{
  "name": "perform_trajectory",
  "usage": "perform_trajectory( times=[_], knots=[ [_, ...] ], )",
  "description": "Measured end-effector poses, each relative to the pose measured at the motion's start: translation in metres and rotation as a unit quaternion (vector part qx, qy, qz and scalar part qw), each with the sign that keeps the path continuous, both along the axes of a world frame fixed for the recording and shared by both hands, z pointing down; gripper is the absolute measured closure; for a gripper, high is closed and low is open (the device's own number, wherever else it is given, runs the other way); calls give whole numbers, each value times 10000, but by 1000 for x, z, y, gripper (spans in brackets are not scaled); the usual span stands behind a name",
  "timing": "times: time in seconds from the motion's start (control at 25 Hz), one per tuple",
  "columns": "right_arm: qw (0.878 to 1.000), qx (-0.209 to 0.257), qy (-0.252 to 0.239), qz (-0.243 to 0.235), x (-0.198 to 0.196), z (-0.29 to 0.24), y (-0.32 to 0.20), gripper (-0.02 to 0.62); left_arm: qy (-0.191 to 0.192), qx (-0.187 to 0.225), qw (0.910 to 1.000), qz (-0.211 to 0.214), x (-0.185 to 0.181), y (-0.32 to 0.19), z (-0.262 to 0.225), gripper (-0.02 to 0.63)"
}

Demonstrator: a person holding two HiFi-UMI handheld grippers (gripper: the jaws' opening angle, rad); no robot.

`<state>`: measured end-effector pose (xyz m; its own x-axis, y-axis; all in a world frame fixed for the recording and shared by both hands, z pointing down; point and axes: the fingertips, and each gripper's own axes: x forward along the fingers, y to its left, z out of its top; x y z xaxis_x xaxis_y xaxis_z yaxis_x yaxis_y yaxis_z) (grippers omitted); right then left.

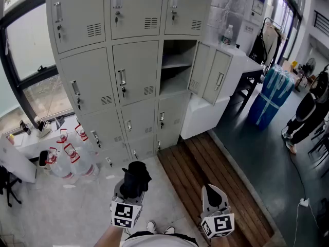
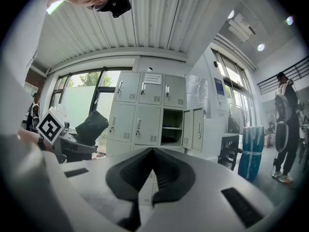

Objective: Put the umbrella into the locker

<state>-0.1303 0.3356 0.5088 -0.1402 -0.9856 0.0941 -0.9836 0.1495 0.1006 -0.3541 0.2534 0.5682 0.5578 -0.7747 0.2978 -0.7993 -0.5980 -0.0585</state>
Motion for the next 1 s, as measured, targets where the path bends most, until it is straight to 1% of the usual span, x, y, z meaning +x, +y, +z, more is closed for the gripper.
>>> perform_trajectory(
  times=[0.16,0.32,0.56,0.8,1.0],
  knots=[
    [10000,-29,-35,49,0,4,-2,580,-31,3,10000,25,0,-4,4,376],
    [9998,19,-200,-61,-5,4,-6,580,-56,15,9999,83,1,-10,5,376],
    [9999,-8,-111,33,-13,5,-16,580,-8,41,9997,225,0,-24,4,376],
    [9995,-126,-10,303,-16,10,-17,580,81,11,9992,404,-2,-39,14,376],
    [9978,-336,-43,572,-3,27,-14,580,72,-170,9981,590,8,-56,32,376]
  ],
)
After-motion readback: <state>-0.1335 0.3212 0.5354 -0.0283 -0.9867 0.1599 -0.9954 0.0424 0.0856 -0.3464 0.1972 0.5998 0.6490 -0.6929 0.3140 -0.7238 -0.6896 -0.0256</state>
